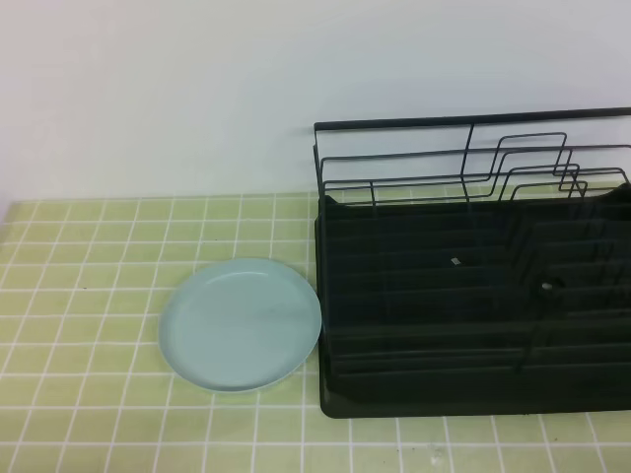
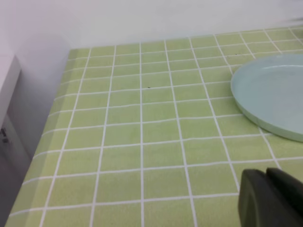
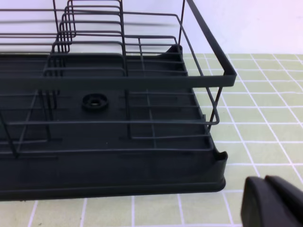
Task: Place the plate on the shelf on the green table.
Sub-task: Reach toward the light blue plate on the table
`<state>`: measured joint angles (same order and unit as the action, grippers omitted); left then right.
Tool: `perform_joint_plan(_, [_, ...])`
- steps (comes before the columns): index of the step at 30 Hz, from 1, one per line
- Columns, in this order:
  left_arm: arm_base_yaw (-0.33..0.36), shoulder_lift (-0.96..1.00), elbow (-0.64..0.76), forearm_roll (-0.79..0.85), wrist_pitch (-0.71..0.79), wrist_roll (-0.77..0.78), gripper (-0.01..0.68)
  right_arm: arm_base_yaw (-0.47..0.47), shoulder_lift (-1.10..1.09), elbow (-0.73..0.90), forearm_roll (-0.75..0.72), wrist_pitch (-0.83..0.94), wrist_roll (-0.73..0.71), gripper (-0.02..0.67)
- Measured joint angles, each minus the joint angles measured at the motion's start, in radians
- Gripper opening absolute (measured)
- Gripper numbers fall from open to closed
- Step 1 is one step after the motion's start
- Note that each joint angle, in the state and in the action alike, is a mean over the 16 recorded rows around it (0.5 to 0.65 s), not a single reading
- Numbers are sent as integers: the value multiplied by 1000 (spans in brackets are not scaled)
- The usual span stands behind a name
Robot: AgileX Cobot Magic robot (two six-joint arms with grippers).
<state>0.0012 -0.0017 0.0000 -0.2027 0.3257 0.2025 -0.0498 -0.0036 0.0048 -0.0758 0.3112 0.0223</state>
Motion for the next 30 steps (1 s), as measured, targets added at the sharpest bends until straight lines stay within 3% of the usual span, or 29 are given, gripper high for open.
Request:
perform_joint_plan(19, [0, 0, 0, 18, -38, 21, -2, 0, -2, 2, -1, -16, -1, -3])
perform_joint_plan(24, [0, 0, 0, 32, -185, 36, -2, 0, 2, -2, -2, -78, -1, -4])
perform_joint_plan(30, [0, 0, 0, 44, -500, 50, -2, 0, 2, -2, -3, -300, -1, -3])
